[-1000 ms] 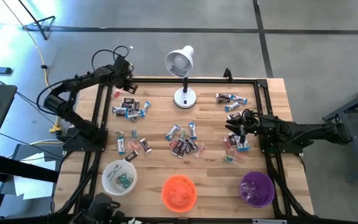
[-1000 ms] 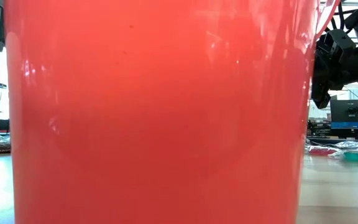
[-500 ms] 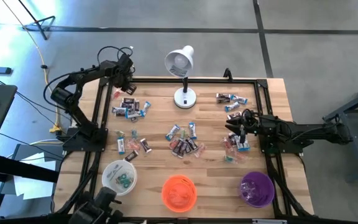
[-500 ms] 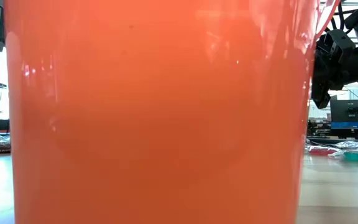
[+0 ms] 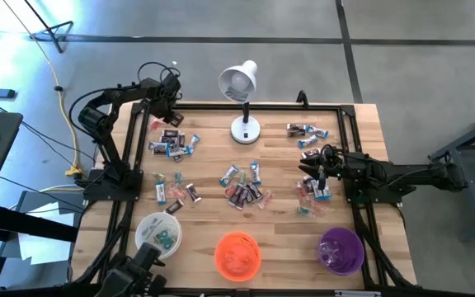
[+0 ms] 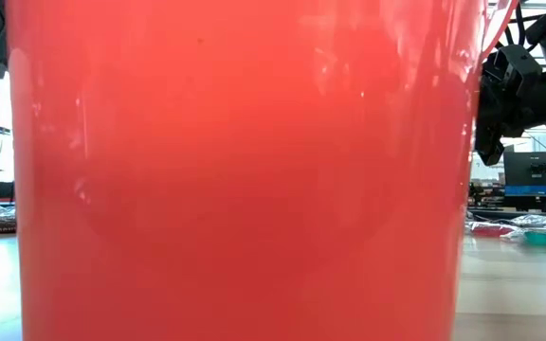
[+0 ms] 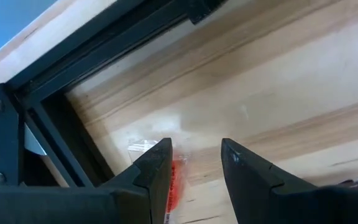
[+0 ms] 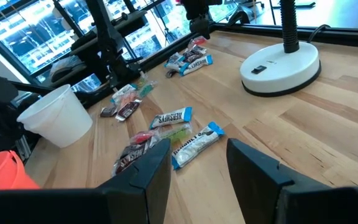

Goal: Organize candy in baskets
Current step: Put the red gummy into the white bucket

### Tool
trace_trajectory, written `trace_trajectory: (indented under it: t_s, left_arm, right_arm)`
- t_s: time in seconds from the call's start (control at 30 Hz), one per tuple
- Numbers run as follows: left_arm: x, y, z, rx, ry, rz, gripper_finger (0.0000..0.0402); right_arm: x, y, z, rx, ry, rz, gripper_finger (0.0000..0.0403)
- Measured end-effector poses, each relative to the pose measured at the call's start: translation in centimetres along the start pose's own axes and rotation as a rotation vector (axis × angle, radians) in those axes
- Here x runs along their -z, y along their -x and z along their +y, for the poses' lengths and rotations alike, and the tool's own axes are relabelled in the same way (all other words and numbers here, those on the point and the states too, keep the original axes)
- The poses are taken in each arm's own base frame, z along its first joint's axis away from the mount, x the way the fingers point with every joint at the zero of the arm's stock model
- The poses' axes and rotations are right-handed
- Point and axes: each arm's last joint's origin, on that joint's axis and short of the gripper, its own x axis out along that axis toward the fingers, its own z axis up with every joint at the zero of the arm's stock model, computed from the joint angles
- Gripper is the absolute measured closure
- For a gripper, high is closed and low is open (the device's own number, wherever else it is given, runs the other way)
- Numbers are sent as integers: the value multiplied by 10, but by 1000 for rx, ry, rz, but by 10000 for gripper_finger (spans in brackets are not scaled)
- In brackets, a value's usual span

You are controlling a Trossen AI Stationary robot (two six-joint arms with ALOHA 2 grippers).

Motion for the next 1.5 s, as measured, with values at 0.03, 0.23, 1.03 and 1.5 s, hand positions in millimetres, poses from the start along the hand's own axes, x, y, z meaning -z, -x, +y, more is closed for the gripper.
trace_trajectory:
  t_s: [0.03,0.23,1.03,1.5]
  left_arm:
    - [0,0,0,-3,9,-2,276]
    - [0,0,0,-14,14,0,276]
    - [-5,16,9,-47,104,33,280]
    - [4,28,10,-34,134,177,280]
  right_arm:
    - [0,0,0,0,0,0,251]
    - [0,0,0,-3,0,2,251]
    - [0,0,0,-2,0,1,251]
    - [0,0,0,-2,0,1,251]
